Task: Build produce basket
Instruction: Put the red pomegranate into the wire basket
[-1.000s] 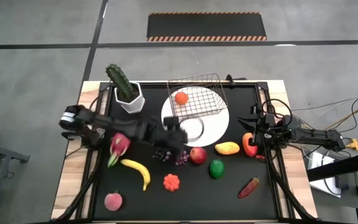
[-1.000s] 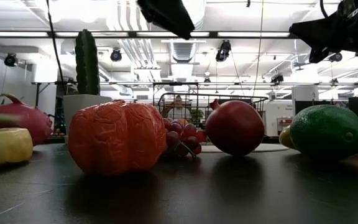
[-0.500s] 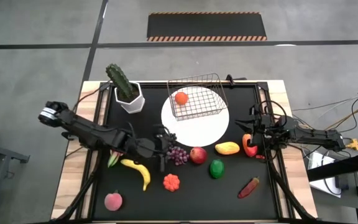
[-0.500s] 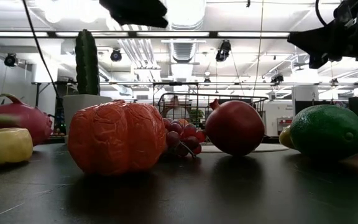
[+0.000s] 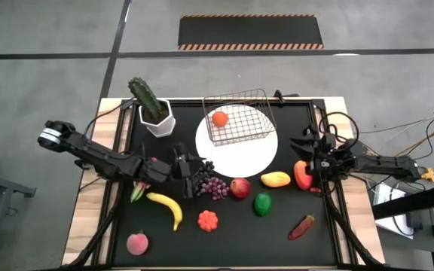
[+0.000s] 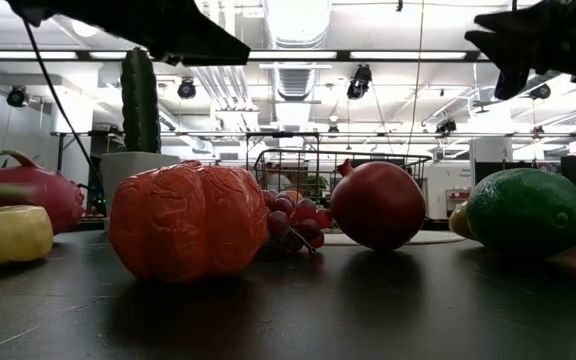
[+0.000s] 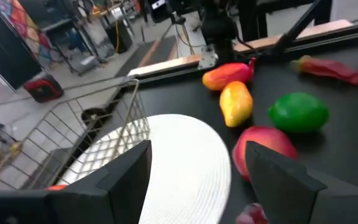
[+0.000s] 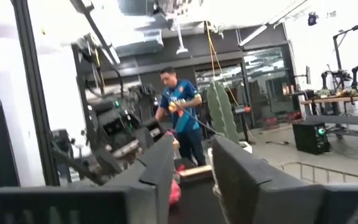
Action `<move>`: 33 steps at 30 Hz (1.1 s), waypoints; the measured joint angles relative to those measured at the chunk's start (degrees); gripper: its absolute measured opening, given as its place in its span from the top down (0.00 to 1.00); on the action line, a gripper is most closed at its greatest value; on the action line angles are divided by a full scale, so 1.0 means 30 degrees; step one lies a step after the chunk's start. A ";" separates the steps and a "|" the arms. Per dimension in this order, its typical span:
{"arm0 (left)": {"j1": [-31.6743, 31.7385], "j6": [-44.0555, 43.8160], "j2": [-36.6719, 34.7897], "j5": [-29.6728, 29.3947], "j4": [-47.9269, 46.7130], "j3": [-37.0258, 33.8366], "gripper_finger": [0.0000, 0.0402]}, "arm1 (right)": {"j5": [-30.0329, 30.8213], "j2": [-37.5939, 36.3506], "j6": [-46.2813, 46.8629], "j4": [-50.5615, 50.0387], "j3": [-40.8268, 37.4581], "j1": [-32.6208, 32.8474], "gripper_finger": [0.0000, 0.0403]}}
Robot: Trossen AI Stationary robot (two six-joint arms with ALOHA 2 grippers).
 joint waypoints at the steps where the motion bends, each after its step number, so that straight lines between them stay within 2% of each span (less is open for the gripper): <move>1: 0.0101 0.0200 0.0000 0.0007 0.0298 -0.0103 0.40 | -0.0002 0.0292 0.0085 0.0535 0.0000 0.0000 0.68; 5: 0.0319 0.1182 -0.0192 0.0002 0.0455 -0.0218 0.40 | -0.0002 0.1836 0.0572 0.3137 0.0003 0.0000 0.59; 9: 0.0392 0.2554 -0.0747 0.0006 0.0530 -0.0109 0.40 | -0.0023 0.3819 0.1020 0.3424 0.0959 0.0005 0.53; 13: 0.0422 0.3683 -0.1594 0.0002 0.0492 -0.0104 0.40 | -0.0524 0.6299 0.0757 0.3402 0.2611 0.0007 0.51; 18: 0.0422 0.4533 -0.2952 0.0002 0.0474 -0.0138 0.40 | -0.2622 0.9241 0.0351 0.2899 0.5389 0.0621 0.53; 25: 0.0422 0.4741 -0.4539 0.0002 0.0305 -0.0250 0.40 | -0.2348 1.2924 -0.0476 -0.1168 0.9734 0.3278 0.56; 30: 0.0408 0.4560 -0.5268 0.0002 -0.0984 -0.0279 0.40 | -0.0150 1.5338 0.0143 -0.5054 1.3064 0.5192 0.58; 33: 0.0408 0.4715 -0.5370 0.0002 -0.1306 -0.0286 0.40 | 0.1379 1.6771 0.1289 -0.8837 1.5341 0.6064 0.59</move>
